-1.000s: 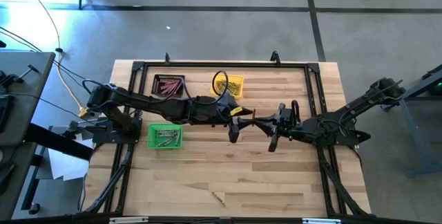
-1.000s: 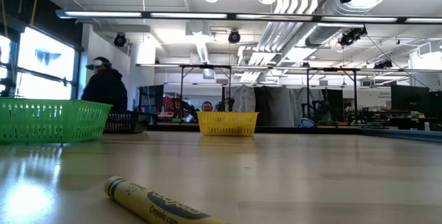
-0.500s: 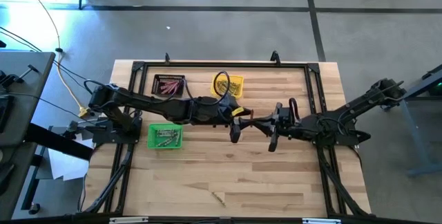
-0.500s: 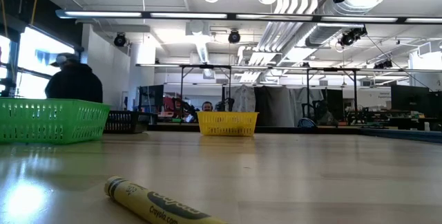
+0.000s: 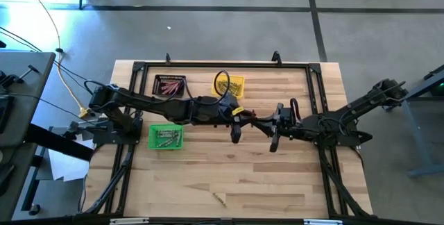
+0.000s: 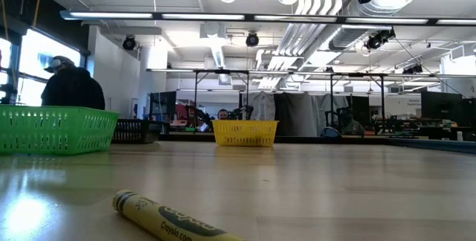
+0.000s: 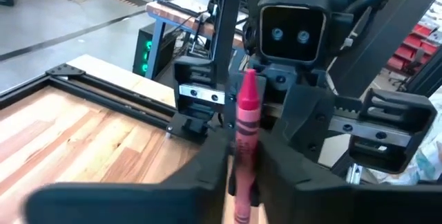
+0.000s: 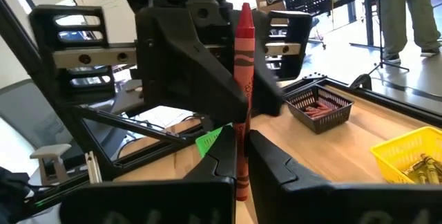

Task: Sort crayons
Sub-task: Put the red crayon into the black bin

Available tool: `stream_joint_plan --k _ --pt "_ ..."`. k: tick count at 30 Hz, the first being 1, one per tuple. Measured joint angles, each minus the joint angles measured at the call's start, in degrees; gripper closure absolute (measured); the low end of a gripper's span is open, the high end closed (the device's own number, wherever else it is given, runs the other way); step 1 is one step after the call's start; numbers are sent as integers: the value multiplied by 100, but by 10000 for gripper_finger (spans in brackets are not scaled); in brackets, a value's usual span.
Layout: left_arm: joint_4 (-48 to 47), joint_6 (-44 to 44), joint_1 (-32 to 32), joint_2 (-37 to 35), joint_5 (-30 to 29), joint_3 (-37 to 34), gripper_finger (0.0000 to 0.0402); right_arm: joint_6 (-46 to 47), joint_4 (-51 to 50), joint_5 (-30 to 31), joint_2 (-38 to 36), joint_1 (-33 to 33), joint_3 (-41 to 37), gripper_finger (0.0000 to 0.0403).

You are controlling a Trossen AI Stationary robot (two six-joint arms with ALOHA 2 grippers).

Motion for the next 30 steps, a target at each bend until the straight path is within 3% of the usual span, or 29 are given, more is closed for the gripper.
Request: stream_joint_plan --k 4,12,17,20,26,30 --pt "-6 15 0 -4 16 0 391 29 -12 11 0 0 0 383" --pt "-250 34 4 -4 -10 0 390 155 6 57 -4 4 0 307" --pt "-623 288 155 -71 43 0 396 153 -150 -181 -169 1 0 282" --pt "-1664 95 405 -307 -400 4 393 169 -257 -413 -402 13 0 280" --pt "-5138 -467 1177 -1040 -2112 -7 392 558 -680 -422 -772 80 7 280" --pt "-6230 -485 1865 -1587 -2293 -385 392 878 -1127 -419 -846 82 7 279"
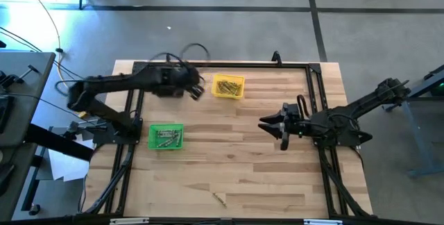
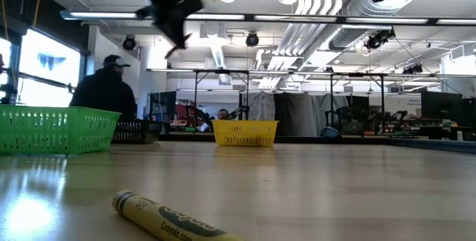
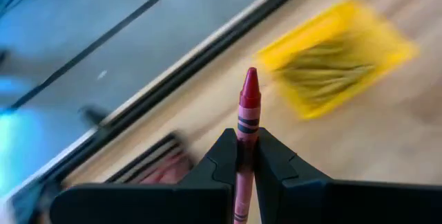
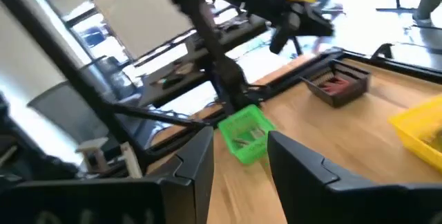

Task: Sort crayons
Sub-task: Put the red crayon into the black bin, then put the yellow crayon into the yellow bin

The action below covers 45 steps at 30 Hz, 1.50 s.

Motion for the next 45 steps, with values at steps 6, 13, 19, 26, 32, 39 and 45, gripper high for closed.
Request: stream_joint_plan --k 6,13,19,26,32,39,45 --pt "346 4 1261 -1281 482 -1843 392 195 -534 315 11 -3 -2 279" --pt "2673 357 2351 -2336 1609 -3611 392 180 -831 799 13 -47 -2 279" --pt "3142 255 2877 -2364 1143 -4125 378 355 -843 858 15 -264 -2 279" --pt "3407 686 3304 -2155 1244 -4364 333 385 -985 867 15 -502 -2 279" --pt "3549 771 3466 -2056 1876 -4373 293 919 -1296 862 16 -724 -4 279" --pt "3943 826 3308 -2267 5720 -4327 286 1876 -1451 428 492 -803 -7 279" --pt "4940 -315 2093 -2546 8628 -4321 303 2462 -851 -505 1467 -777 -7 279"
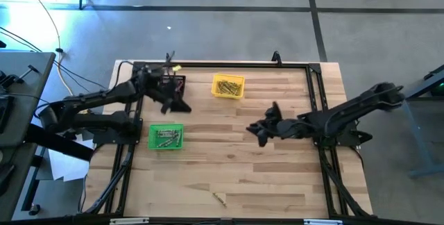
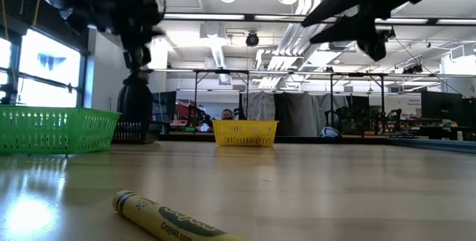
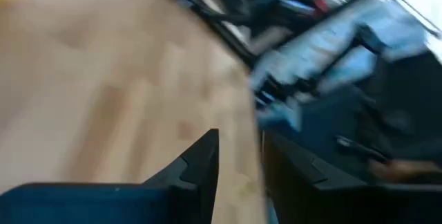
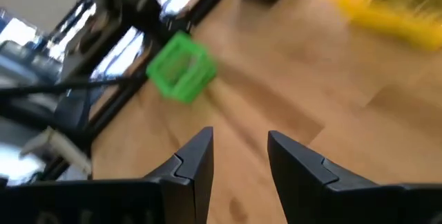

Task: Sort crayons
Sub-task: Put the yellow crayon into the yellow bin

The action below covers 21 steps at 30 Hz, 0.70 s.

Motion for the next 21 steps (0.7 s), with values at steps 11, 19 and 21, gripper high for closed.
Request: stream_joint_plan --k 11,19,21 --pt "1071 -1040 -2786 -342 -1347 0 314 -132 -149 -1964 2177 156 1466 279" --pt "1818 -1993 -4316 -347 -2602 0 314 -32 -2777 -2508 3731 641 3785 279" --pt "2164 -2084 -4681 -347 -2907 0 314 289 -3167 -2576 4085 750 4243 279"
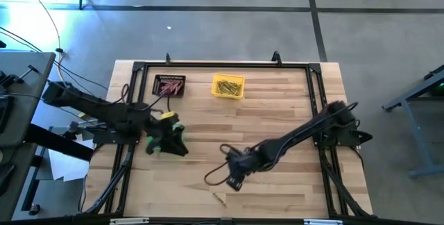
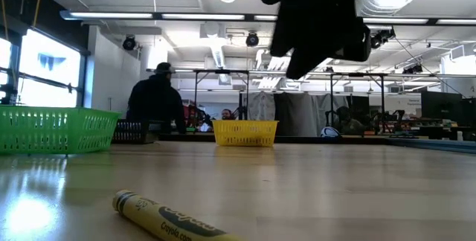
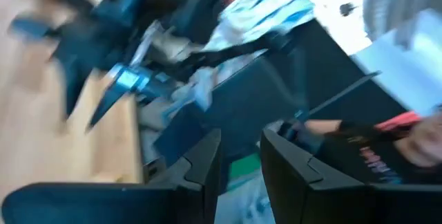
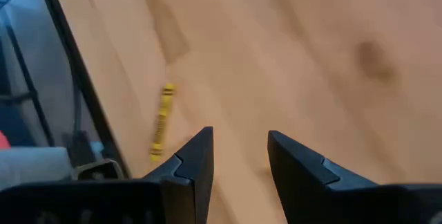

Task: Sort crayons
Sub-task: Put the yellow crayon into the yellow bin

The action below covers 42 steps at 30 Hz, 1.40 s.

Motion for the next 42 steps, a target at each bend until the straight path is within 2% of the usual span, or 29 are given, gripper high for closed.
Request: stream_joint_plan --k 4,9,14,22,29,42 --pt "939 -40 -681 0 -668 0 314 606 -328 -26 670 204 807 279" --pt "1976 481 -1334 0 -1377 27 314 1139 -902 0 1448 372 1751 279" --pt "2027 903 -1753 25 -1643 328 314 1387 -1639 -81 2163 454 2753 279" --pt "1985 968 -2185 120 -1804 562 314 1522 -2063 -172 3012 454 4100 279" --pt "1985 1171 -2521 120 -1850 562 314 1807 -2704 -241 3274 493 4392 285" --pt "1946 1460 -2724 120 -2050 562 314 1982 -2273 -506 3274 712 4371 304"
